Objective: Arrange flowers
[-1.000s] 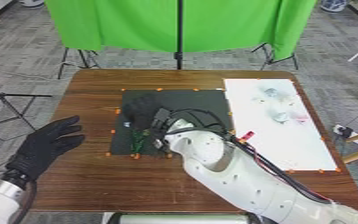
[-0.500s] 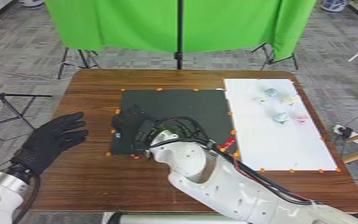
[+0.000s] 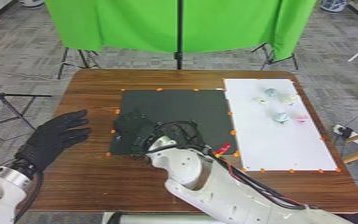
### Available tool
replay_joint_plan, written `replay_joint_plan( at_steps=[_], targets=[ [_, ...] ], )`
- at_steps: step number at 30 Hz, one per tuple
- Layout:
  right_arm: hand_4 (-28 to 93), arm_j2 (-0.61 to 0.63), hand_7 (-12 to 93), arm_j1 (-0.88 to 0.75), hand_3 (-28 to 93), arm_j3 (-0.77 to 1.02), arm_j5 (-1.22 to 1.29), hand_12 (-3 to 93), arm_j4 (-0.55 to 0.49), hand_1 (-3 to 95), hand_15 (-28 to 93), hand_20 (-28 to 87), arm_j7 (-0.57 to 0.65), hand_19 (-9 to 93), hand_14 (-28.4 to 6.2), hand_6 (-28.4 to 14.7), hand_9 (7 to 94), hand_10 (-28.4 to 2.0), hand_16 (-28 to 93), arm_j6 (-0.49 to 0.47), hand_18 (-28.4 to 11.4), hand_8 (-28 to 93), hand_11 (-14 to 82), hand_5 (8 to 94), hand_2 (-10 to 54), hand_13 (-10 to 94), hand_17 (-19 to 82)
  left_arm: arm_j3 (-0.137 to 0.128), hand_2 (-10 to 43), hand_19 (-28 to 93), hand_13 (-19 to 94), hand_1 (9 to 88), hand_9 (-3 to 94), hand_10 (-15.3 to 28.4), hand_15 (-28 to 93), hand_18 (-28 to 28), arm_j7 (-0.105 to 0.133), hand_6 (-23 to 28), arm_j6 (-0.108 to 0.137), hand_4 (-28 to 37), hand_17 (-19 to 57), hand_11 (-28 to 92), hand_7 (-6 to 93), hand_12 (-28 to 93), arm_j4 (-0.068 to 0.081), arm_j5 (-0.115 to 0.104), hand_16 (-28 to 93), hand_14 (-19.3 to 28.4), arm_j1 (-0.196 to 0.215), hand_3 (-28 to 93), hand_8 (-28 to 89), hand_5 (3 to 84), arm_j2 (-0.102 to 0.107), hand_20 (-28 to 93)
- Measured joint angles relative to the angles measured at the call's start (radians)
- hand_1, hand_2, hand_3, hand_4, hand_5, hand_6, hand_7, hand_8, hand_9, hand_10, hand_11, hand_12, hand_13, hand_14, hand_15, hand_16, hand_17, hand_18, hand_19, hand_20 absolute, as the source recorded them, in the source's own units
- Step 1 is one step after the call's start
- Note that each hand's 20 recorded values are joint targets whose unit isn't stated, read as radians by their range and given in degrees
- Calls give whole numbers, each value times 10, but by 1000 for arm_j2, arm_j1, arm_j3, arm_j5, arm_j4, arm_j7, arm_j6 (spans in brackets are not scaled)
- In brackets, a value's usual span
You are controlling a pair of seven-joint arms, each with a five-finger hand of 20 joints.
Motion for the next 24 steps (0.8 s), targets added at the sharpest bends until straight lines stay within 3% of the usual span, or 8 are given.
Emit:
replay_joint_plan(
  at_steps=[9,11,13,16,24],
  targets=[
    [-283,-7,490,-23,805,22,-43,435,21,415,625,473,0,824,-21,5,683,-55,365,-39,-158,-102,291,565,-95,664,325,1,13,550,176,253,218,130,546,230,-8,50,-11,-283,-96,368,289,137,3,2,-63,157,-5,753,-147,293,0,90],
    [-283,-9,458,-26,820,28,-46,375,21,393,643,476,-2,823,-27,7,644,-61,335,-42,-160,-120,344,555,-95,655,323,1,13,551,176,253,218,130,545,230,-8,50,-12,-283,-96,368,288,137,3,2,-63,157,-5,754,-147,293,0,90],
    [-283,-10,426,-29,862,36,-46,284,21,346,661,477,-4,825,-32,9,604,-78,299,-45,-162,-219,404,544,-95,648,319,1,13,550,176,253,218,130,545,230,-8,50,-12,-283,-96,368,288,137,3,3,-63,157,-6,754,-147,293,0,90],
    [-283,-8,388,-29,868,37,-36,231,18,309,670,479,-2,826,-40,-3,570,-89,290,-45,-167,-232,391,516,-95,636,310,1,13,550,176,253,218,130,545,230,-8,50,-12,-283,-96,369,289,137,3,4,-63,157,-5,753,-147,293,-1,90],
    [-283,20,329,-32,859,48,60,214,-76,238,670,479,11,826,-62,-26,501,-108,272,-42,-173,-199,364,458,-68,593,292,-13,13,549,177,252,220,131,545,229,-1,50,-12,-283,-96,370,290,136,-3,9,-63,158,6,754,-148,293,-12,90]
  ],
)
